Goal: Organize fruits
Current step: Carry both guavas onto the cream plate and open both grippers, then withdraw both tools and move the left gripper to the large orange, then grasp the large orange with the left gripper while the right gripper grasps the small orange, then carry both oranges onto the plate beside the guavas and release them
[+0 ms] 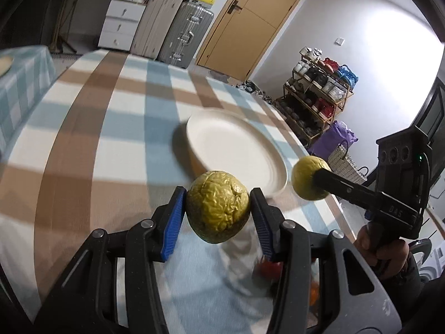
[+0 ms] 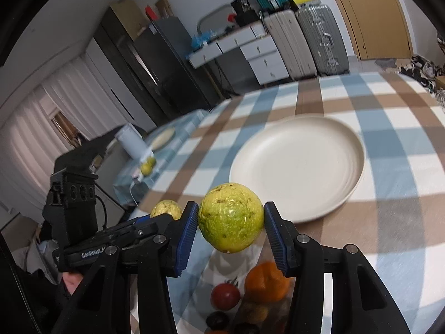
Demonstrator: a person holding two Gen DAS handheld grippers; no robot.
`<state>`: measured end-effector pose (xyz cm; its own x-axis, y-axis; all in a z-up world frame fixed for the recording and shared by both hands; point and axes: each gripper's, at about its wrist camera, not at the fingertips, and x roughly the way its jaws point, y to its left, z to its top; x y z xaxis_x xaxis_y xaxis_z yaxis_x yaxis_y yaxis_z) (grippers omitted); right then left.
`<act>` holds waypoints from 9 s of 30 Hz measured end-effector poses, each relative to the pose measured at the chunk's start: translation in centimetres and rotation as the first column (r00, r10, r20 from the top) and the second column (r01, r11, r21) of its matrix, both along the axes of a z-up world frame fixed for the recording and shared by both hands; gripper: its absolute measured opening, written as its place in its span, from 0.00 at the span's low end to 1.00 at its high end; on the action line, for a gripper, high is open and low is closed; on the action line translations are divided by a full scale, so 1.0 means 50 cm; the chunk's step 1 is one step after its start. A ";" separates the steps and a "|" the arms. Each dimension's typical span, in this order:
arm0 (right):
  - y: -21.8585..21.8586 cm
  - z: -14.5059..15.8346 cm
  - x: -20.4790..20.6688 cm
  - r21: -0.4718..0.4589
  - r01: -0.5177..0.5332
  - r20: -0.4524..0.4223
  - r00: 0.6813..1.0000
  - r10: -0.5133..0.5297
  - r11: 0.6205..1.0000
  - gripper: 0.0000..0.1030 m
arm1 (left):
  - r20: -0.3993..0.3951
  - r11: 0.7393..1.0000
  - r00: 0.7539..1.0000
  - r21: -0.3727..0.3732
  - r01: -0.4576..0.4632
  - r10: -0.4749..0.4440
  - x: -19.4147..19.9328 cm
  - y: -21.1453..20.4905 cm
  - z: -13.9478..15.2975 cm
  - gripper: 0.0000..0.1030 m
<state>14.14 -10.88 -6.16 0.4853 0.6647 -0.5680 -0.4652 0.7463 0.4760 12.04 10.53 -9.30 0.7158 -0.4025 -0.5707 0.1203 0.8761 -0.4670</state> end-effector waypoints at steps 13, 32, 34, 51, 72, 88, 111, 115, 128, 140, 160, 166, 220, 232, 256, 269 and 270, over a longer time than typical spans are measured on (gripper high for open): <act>-0.079 0.023 0.191 0.066 0.025 0.006 1.000 -0.026 0.998 0.48 | -0.049 0.993 0.995 0.077 0.088 -0.084 0.269 -0.090 0.036 0.43; -0.049 -0.114 0.383 0.099 0.021 -0.184 0.983 -0.003 0.995 0.48 | -0.136 0.983 0.983 0.119 0.136 -0.120 0.477 -0.127 -0.067 0.43; -0.048 -0.121 0.385 0.098 0.028 -0.195 0.981 -0.008 0.995 0.48 | -0.143 0.985 0.983 0.109 0.131 -0.115 0.481 -0.127 -0.075 0.43; -0.116 0.012 0.269 0.115 0.120 -0.034 0.993 -0.117 0.986 1.00 | 0.018 0.975 0.999 0.219 0.031 -0.035 0.322 -0.140 0.083 0.83; -0.155 0.132 -0.118 0.025 0.236 0.214 0.948 -0.236 0.971 1.00 | 0.117 0.954 0.990 0.280 -0.105 0.075 -0.074 -0.168 0.172 0.99; -0.129 0.104 -0.293 -0.090 0.252 0.301 0.929 -0.215 0.963 1.00 | 0.021 0.964 1.000 0.267 0.009 -0.015 -0.240 -0.216 0.102 0.99; -0.127 -0.018 -0.345 -0.158 0.248 0.167 0.961 -0.222 0.956 1.00 | -0.130 0.969 0.984 0.199 0.148 -0.123 -0.231 -0.261 -0.040 0.93; -0.130 -0.024 -0.343 -0.165 0.252 0.160 0.961 -0.226 0.954 1.00 | -0.149 0.971 0.976 0.155 0.184 -0.162 -0.225 -0.263 -0.050 0.72; -0.129 -0.036 -0.338 -0.164 0.248 0.141 0.964 -0.226 0.955 1.00 | -0.153 0.960 0.959 0.106 0.257 -0.240 -0.229 -0.270 -0.059 0.29; -0.126 -0.039 -0.318 -0.180 0.247 0.130 0.965 -0.226 0.952 1.00 | -0.101 0.961 0.957 0.016 0.276 -0.273 -0.239 -0.226 -0.042 0.21; -0.103 -0.067 -0.246 -0.143 0.223 0.052 0.975 -0.218 0.964 1.00 | -0.062 0.948 0.946 -0.025 0.317 -0.318 -0.251 -0.218 -0.035 0.61; -0.116 -0.069 -0.253 -0.128 0.236 0.054 0.971 -0.231 0.963 1.00 | -0.082 0.939 0.936 0.016 0.345 -0.342 -0.246 -0.245 -0.051 0.60; 0.002 -0.097 -0.089 -0.186 0.023 -0.078 0.996 -0.038 0.982 0.33 | 0.083 0.996 0.993 0.028 0.082 -0.084 -0.232 -0.030 0.060 0.20; -0.014 -0.096 -0.082 -0.155 0.009 -0.080 0.997 -0.021 0.988 0.26 | 0.011 0.995 0.995 0.030 0.094 -0.095 -0.155 -0.043 0.023 0.21; 0.024 -0.114 -0.075 -0.169 -0.057 -0.120 0.992 0.036 0.984 0.39 | -0.133 0.977 0.970 0.037 0.208 -0.202 -0.178 -0.115 -0.080 0.57; 0.002 -0.109 -0.074 -0.118 -0.024 -0.112 0.994 0.011 0.993 0.36 | -0.112 0.971 0.970 0.077 0.226 -0.217 -0.177 -0.126 -0.075 0.35; -0.003 -0.105 -0.073 -0.108 -0.018 -0.108 0.994 0.006 0.994 0.36 | -0.103 0.972 0.972 0.076 0.221 -0.213 -0.175 -0.123 -0.071 0.35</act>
<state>10.51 -11.05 -11.42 0.4097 0.6019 -0.6855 -0.4249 0.7909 0.4405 3.28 4.39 -12.86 0.5584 -0.4885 -0.6705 0.2710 0.8713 -0.4091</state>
